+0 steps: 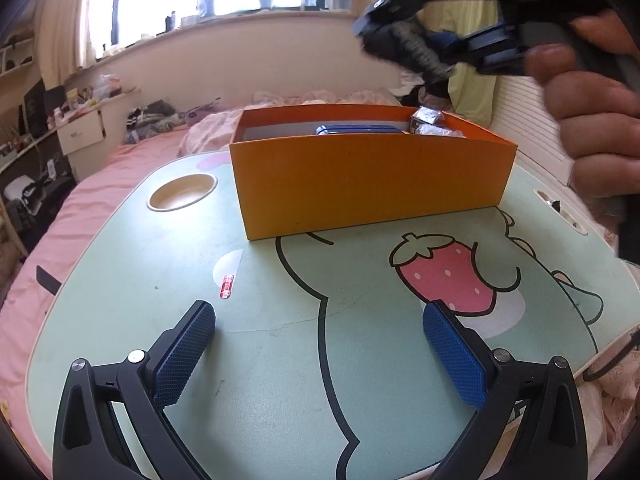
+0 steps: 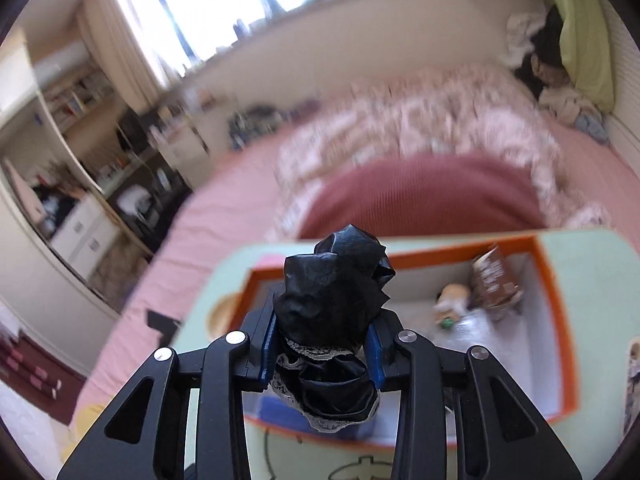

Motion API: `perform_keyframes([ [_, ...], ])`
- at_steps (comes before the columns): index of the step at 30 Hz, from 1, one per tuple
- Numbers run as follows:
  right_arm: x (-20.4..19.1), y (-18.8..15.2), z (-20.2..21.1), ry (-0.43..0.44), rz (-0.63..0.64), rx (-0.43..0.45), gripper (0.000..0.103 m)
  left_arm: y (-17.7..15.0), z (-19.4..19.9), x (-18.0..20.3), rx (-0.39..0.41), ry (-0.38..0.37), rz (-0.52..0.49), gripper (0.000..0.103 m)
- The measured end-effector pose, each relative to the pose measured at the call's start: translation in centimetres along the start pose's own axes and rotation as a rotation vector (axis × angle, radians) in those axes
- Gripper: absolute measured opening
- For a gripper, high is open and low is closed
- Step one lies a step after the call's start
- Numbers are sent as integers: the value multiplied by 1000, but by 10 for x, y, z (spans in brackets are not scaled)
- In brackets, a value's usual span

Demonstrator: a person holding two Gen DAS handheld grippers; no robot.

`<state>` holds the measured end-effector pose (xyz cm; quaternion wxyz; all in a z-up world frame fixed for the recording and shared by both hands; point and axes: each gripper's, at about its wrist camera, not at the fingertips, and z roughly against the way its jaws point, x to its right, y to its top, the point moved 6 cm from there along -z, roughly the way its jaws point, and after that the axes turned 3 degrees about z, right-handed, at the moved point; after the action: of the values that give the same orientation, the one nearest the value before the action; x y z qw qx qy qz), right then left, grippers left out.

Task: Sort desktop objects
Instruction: 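Grasp the black lace cloth in the box with the right gripper, place it on the table, then grasp the plastic-wrapped bundle in the box with the left gripper, place it on the table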

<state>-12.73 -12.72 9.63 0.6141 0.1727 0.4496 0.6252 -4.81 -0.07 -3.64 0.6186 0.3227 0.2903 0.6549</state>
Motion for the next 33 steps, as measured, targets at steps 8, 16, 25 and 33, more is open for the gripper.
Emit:
perform_keyframes([
  [8, 23, -64, 69, 18, 112, 1, 37, 0, 0, -1, -1, 1, 2, 103],
  [16, 52, -96, 51, -1, 3, -10, 57, 0, 0, -2, 0, 15, 13, 103],
  [25, 48, -148, 75, -136, 172, 22, 82, 0, 0, -2, -1, 24, 20, 103],
  [33, 36, -149, 56, -274, 272, -14, 90, 0, 3, -3, -1, 26, 21, 103],
])
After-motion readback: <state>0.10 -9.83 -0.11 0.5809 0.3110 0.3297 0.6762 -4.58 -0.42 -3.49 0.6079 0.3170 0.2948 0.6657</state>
